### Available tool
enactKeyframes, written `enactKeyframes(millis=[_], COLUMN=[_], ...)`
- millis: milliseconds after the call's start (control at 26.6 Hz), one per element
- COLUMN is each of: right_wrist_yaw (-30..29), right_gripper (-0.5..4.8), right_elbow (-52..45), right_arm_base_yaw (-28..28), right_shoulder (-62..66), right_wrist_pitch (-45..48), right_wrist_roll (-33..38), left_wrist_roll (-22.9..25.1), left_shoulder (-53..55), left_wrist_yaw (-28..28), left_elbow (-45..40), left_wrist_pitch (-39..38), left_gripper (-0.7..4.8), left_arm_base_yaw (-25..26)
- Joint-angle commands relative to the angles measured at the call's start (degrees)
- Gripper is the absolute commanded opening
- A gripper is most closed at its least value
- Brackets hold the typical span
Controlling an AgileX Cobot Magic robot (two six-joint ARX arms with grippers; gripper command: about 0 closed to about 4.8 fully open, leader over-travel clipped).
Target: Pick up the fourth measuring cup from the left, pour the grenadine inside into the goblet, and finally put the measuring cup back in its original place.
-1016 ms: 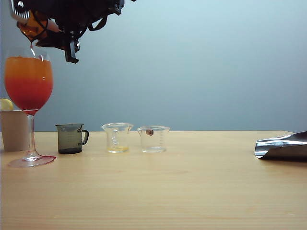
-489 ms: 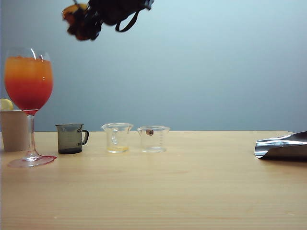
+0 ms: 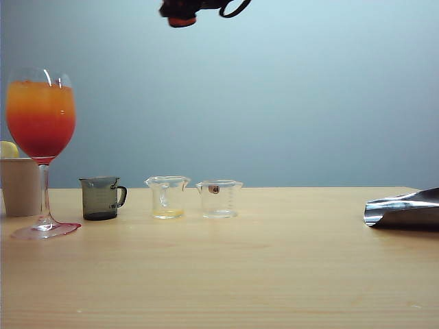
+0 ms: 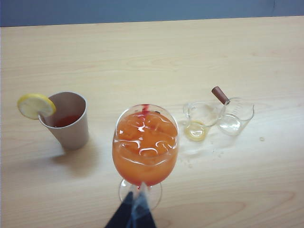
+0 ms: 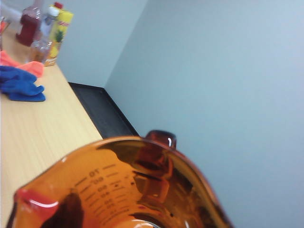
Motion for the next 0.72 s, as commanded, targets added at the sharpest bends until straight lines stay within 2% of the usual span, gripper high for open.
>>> enactKeyframes(millis=[38, 263, 715], right_wrist_yaw=[-0.1, -0.1, -0.2], right_gripper=[-0.01, -0.01, -0.01], right_elbow=[0.4, 0.0, -8.2], right_arm_base_yaw=[-2.2, -4.8, -8.2], right_shoulder=[-1.1, -1.0, -1.0], right_wrist_pitch=[-2.0, -3.1, -0.2], right_wrist_roll=[1.4, 4.5, 8.7], left_wrist_roll=[0.3, 0.3, 0.3], left_shoulder=[-0.1, -0.1, -0.1], left_wrist_yaw=[-0.1, -0.1, -0.2], left_elbow=[0.2, 0.2, 0.2], left_wrist_pitch=[1.8, 2.1, 2.1], left_gripper=[-0.05, -0.05, -0.05], left_arm_base_yaw=[0.0, 0.0, 0.0])
